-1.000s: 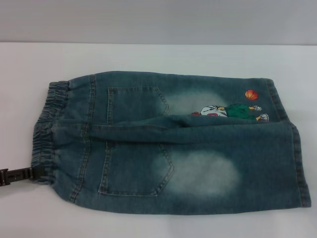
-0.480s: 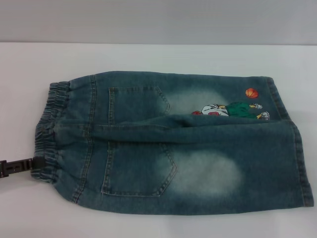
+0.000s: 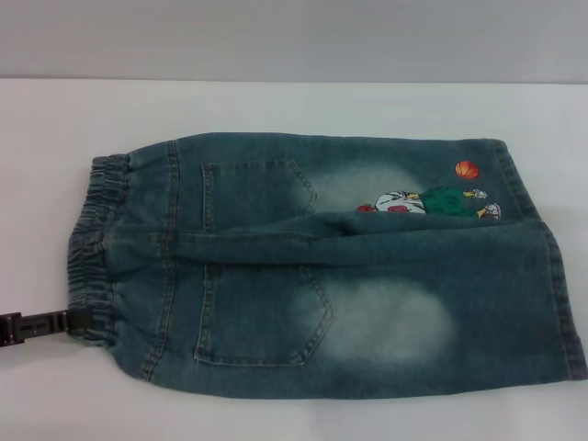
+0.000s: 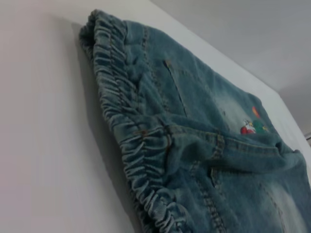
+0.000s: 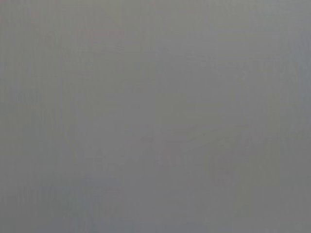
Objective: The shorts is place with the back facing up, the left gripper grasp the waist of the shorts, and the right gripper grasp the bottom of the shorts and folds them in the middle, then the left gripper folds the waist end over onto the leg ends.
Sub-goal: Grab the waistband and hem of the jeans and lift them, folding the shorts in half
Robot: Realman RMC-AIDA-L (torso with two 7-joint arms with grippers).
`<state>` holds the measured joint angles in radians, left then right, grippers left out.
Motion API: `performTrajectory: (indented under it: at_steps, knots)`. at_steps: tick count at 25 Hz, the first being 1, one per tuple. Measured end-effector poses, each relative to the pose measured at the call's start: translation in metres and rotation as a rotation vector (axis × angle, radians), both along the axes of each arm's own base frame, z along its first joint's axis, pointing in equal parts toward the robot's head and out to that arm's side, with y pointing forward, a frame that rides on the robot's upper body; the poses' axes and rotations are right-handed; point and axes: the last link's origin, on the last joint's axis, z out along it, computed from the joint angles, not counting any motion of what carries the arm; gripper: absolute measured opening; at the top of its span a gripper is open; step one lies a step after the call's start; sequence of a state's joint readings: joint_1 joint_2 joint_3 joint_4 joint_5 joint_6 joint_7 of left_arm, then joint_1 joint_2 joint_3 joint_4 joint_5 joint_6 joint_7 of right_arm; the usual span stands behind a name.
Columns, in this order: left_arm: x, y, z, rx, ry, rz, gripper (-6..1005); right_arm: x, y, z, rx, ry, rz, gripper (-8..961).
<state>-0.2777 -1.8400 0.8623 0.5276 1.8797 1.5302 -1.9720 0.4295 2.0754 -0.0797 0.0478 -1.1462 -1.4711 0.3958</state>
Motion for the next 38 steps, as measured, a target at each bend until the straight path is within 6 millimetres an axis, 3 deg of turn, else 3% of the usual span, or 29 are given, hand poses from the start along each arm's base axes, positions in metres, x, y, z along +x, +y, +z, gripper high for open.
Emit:
performTrajectory:
  at_steps: [20,24,38]
  knots:
    - [0.000,-0.004,-0.012,-0.032,0.004,0.008,723,-0.001,0.002,0.000,0.001,-0.002,0.004,735]
    - [0.001,-0.003,-0.012,-0.032,0.007,0.005,622,-0.001,0.002,0.000,0.001,-0.002,0.005,735]
    - [-0.005,0.004,0.011,0.001,0.011,0.111,598,-0.002,0.002,0.000,0.001,-0.001,0.006,735]
